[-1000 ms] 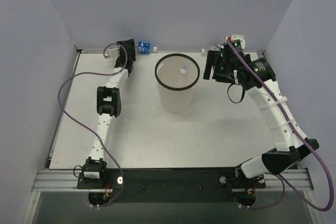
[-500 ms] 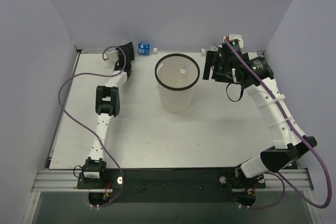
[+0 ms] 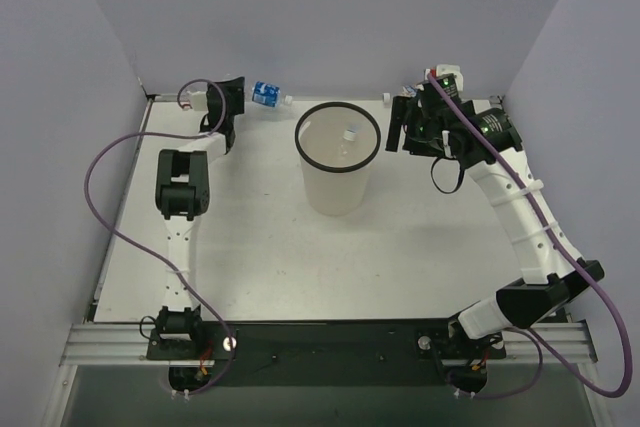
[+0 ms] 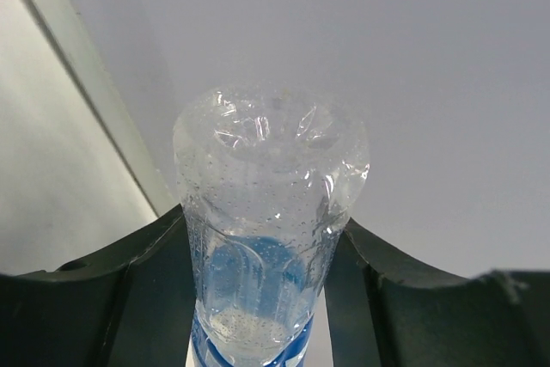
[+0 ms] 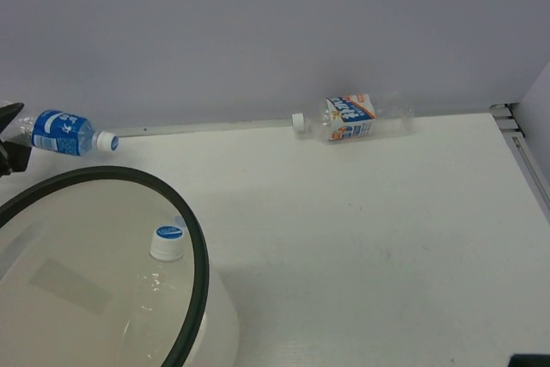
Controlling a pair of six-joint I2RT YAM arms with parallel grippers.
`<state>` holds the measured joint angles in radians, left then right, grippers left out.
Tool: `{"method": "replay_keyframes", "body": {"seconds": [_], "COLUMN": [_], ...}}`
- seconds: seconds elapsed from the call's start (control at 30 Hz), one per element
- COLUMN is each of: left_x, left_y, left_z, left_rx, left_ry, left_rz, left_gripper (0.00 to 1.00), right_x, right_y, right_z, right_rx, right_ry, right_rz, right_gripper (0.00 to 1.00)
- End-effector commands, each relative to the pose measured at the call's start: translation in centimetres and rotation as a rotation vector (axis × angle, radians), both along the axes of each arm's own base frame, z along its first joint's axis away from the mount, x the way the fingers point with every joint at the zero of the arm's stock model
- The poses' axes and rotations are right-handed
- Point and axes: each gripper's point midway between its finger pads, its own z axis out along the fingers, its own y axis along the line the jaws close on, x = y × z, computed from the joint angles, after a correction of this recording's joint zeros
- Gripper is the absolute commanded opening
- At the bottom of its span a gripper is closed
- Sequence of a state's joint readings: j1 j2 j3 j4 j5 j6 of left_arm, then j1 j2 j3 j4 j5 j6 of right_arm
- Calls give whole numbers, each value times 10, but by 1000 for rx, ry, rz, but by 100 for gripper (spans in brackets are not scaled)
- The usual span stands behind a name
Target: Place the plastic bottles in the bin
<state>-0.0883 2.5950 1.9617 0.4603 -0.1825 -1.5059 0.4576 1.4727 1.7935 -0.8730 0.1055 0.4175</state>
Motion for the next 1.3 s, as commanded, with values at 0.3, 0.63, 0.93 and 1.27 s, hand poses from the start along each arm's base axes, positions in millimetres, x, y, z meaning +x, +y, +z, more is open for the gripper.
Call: {"method": "replay_keyframes", "body": {"seconds": [0.3,0.63,0.93,1.27], "left_x": [-83,-185,-262,-300], "left_y": [1,-46,-125,-193], "left_z": [237,308,344,295], "left_rx": [187,370,699,1009], "left_ry": [-388,-476,-509,-426], "left_rz": [-90,-240,-453,-639], "left_gripper": [31,30,30,30], "right_x": [-15,-29,-36,-44], "right_y": [-9,-24,-29,-36], "right_z": [21,26,32,34], "right_rx": [66,69,85,93], "right_ry": [-92,-124,-150,-164], "right_rz": [7,8,5,-11], "right_gripper": [72,72,72,72]}}
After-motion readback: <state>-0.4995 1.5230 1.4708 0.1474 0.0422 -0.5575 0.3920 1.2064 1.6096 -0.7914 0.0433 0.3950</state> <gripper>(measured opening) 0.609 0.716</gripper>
